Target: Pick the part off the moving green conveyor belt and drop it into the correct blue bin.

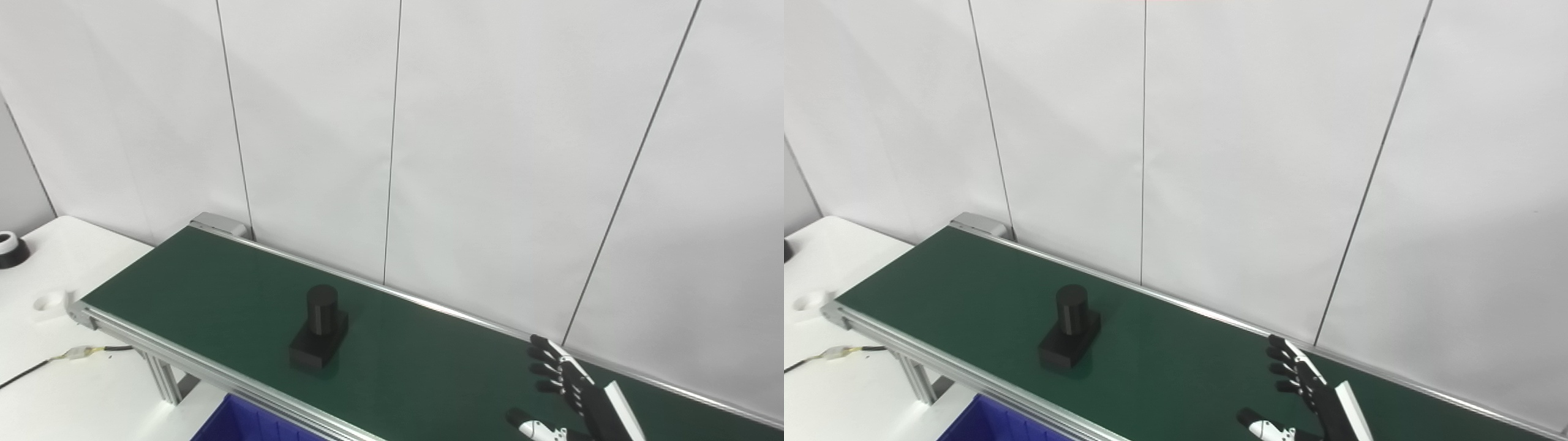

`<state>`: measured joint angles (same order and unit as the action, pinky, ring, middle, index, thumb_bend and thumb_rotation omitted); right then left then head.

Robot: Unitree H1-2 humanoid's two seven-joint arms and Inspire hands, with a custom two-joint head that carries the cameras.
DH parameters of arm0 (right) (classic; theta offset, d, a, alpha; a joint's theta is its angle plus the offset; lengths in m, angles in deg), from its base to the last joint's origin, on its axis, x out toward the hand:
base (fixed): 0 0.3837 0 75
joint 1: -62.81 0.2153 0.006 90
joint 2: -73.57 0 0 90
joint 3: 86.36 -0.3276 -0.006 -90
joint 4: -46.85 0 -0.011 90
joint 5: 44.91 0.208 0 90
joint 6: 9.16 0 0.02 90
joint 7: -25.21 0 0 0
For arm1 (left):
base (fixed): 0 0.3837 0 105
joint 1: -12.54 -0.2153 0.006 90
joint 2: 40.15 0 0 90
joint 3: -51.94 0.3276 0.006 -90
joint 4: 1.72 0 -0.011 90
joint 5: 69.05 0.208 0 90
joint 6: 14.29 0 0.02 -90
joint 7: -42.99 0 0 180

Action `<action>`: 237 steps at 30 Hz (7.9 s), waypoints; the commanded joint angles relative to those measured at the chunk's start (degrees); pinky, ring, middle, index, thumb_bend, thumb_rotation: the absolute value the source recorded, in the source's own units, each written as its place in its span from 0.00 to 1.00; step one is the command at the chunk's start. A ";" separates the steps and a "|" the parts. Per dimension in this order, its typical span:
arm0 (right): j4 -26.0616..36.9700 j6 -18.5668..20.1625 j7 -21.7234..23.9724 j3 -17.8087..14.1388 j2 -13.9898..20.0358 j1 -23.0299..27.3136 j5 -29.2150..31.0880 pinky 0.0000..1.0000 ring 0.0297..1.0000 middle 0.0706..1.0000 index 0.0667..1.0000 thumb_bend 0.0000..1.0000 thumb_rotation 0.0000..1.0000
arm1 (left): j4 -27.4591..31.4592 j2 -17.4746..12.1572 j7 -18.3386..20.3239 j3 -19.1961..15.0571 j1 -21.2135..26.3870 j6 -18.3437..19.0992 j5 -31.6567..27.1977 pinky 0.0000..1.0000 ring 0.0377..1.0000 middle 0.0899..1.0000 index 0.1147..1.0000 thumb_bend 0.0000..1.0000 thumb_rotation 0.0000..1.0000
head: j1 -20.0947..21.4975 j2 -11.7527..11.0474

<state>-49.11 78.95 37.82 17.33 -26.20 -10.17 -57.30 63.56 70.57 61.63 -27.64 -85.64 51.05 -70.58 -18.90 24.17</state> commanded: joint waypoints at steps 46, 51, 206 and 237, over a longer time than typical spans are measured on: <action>-25.35 -7.56 -4.82 4.22 -7.32 18.95 -5.06 0.73 0.80 0.82 0.87 0.61 0.32 | 3.59 0.50 -1.30 1.98 -1.61 -2.24 0.68 0.70 0.73 0.75 0.82 0.97 0.47 | 0.89 0.62; -27.16 -8.41 -4.93 4.53 -8.02 19.90 -5.11 0.74 0.80 0.82 0.87 0.62 0.31 | 3.82 0.64 -1.26 2.27 -1.94 -2.24 0.49 0.70 0.74 0.75 0.82 0.97 0.46 | 0.77 0.87; -22.53 -19.21 -21.76 -0.75 -8.24 16.93 -7.70 0.34 0.41 0.47 0.47 0.50 0.00 | 13.13 -2.05 -2.30 6.84 -8.72 -2.26 -1.47 0.73 0.75 0.78 0.80 0.96 0.46 | 12.91 7.17; 10.84 -3.82 -14.46 -6.55 -3.80 4.99 -5.20 0.33 0.42 0.47 0.48 0.50 0.00 | 12.83 -4.94 1.84 1.38 -6.02 -2.25 -3.83 0.77 0.77 0.80 0.84 0.96 0.55 | 25.07 9.97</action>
<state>-41.52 73.92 23.29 11.18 -29.54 -5.81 -62.79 75.12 65.55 62.48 -26.07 -92.38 51.05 -73.12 6.23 34.19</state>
